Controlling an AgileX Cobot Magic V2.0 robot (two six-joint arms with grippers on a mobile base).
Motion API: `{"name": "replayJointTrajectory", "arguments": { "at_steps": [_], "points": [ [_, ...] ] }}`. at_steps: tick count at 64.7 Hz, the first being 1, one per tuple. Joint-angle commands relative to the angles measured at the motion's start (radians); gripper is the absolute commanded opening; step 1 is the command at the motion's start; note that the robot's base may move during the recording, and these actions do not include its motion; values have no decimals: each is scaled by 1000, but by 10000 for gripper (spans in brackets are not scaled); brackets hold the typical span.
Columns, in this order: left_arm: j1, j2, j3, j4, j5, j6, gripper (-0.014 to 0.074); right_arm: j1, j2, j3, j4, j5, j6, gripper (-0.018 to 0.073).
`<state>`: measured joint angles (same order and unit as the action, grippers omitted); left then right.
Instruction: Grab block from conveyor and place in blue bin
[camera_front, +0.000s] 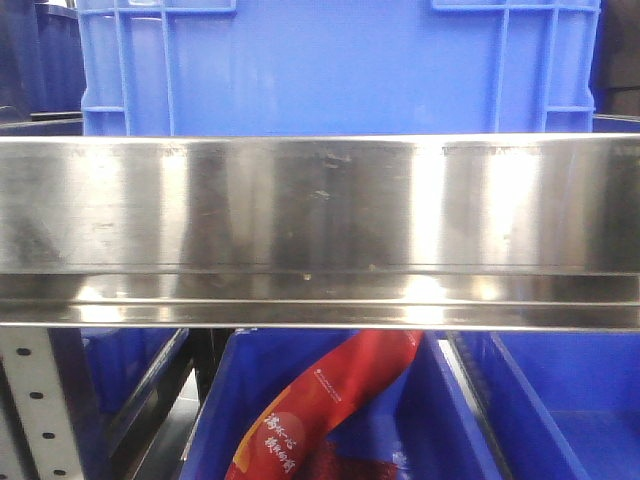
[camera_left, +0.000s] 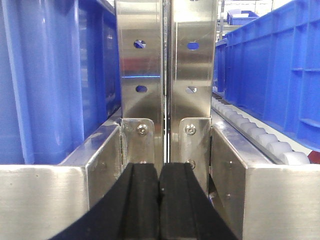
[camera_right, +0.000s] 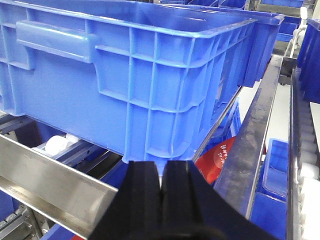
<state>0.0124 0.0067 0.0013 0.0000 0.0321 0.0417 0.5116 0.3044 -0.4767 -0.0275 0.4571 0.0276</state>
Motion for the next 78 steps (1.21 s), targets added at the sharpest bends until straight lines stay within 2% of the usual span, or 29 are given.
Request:
{"name": "replayJointTrajectory", "arguments": {
  "at_steps": [1,10,29,42,52,60,78],
  "points": [
    [4,-7,-1,0,-21,-5,-111,0,-2,3,4,-26,-3,-163],
    [4,-7,-1,0,-21,-5,-111,-38,-9,21,5,-106,-3,-163],
    [4,-7,-1,0,-21,-5,-111,-329,-96,189,27,-281,-3,-163],
    [4,-7,-1,0,-21,-5,-111,-455,-214,366,106,-387,-28,-163],
    [4,-7,-1,0,-21,-5,-111,-482,-304,477,116,-438,-28,-163],
    [4,-7,-1,0,-21,-5,-111,-482,-304,477,116,-417,-72,-163],
    [4,-7,-1,0,-21,-5,-111,-482,-304,477,116,-435,-72,-163]
  ]
}}
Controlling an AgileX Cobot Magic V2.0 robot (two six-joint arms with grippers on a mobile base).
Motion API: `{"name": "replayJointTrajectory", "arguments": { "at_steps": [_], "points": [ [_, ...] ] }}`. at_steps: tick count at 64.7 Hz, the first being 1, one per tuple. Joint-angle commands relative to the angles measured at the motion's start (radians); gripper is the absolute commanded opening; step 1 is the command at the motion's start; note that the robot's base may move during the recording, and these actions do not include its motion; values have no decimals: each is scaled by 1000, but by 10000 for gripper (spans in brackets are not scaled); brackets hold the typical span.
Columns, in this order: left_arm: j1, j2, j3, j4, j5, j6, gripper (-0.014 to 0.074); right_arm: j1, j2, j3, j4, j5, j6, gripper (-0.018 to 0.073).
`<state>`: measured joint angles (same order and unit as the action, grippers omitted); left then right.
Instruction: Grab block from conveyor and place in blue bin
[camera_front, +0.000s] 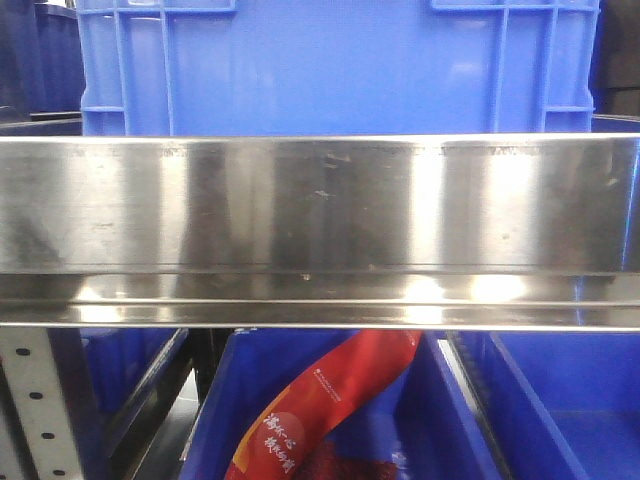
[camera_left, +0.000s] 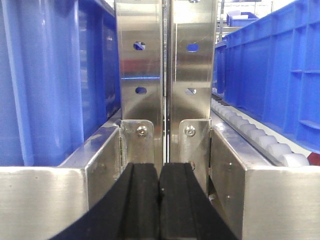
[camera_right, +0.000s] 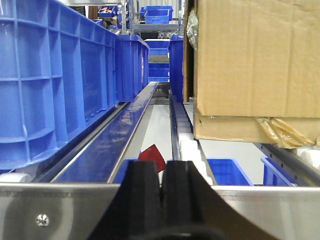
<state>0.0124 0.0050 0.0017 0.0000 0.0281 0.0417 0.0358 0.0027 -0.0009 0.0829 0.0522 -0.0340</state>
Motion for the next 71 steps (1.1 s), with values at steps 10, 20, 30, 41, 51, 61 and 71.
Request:
{"name": "replayJointTrajectory", "arguments": {
  "at_steps": [10,20,30,41,51,61,71],
  "points": [
    [4,-5,-2,0,-17,-5,-111,-6,-3,1,6,-30,-11,-163],
    [4,-5,-2,0,-17,-5,-111,-6,-3,1,6,-30,-11,-163],
    [4,-5,-2,0,-17,-5,-111,-6,-3,1,6,-30,-11,-163],
    [4,-5,-2,0,-17,-5,-111,-6,-3,1,6,-30,-11,-163],
    [4,-5,-2,0,-17,-5,-111,-6,-3,1,6,-30,-11,-163],
    [4,-5,-2,0,-17,-5,-111,-6,-3,1,6,-30,-11,-163],
    [4,-5,-2,0,-17,-5,-111,-6,-3,1,6,-30,-11,-163]
  ]
}}
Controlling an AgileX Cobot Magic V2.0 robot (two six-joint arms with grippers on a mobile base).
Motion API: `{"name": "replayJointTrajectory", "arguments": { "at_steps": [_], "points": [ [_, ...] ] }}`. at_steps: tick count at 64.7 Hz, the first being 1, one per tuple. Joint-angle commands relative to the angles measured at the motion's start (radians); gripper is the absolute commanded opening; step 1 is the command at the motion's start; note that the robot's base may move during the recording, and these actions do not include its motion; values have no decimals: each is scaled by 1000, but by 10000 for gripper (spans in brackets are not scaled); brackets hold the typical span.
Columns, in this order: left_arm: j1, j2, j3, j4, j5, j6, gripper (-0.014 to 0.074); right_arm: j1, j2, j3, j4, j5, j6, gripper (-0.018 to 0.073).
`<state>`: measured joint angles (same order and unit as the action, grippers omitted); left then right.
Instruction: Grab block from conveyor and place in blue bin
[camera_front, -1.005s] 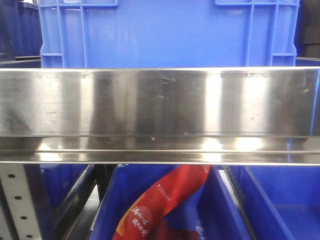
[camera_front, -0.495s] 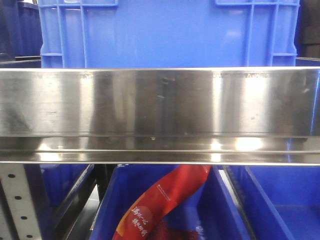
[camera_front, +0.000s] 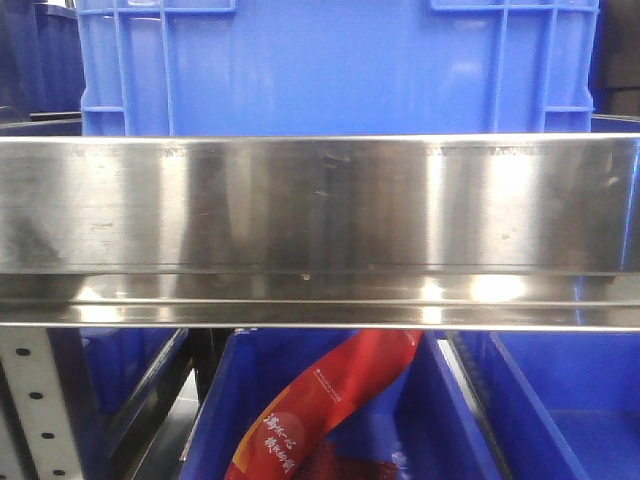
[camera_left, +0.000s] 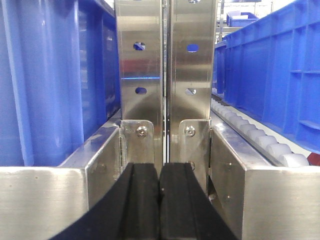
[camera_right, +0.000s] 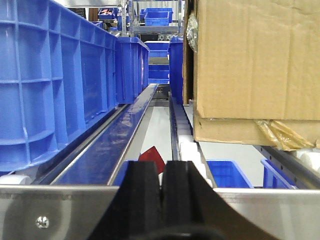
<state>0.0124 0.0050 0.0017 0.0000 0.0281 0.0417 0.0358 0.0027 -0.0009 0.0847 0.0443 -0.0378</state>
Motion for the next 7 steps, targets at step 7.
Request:
{"name": "replayJointTrajectory", "arguments": {
  "at_steps": [7],
  "points": [
    [4,-5,-2,0,-17,-5,-111,-6,-3,1,4,-22,-7,-163]
  ]
}}
